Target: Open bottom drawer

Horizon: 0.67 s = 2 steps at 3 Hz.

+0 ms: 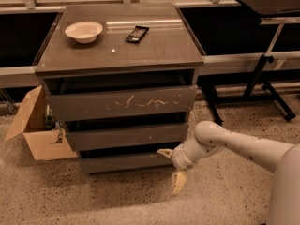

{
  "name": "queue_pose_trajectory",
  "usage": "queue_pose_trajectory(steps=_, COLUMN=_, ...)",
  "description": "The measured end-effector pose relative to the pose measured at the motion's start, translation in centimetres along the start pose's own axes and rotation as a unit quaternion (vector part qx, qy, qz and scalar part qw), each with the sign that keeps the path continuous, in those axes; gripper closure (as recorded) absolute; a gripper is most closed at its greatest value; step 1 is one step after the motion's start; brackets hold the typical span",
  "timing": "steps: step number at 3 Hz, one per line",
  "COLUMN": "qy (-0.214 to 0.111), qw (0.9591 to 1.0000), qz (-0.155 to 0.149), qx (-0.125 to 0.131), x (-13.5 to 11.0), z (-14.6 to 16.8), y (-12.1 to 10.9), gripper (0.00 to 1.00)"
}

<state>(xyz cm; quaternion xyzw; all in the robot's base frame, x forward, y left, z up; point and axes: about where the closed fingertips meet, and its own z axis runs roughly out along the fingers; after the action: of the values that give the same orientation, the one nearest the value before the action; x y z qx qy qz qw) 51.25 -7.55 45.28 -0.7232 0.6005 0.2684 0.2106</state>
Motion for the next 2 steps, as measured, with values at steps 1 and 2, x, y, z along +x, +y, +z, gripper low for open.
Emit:
queue_pose_trajectory(steps=1, qy=0.0, qw=1.0, qz=0.0, qx=0.0, x=0.0, z=0.0, y=0.0, gripper=0.0)
queue_pose_trajectory(steps=2, qy=0.013, qw=0.9997, qz=0.019, qx=-0.002, x=2.5, z=1.6, y=-0.6, gripper=0.0)
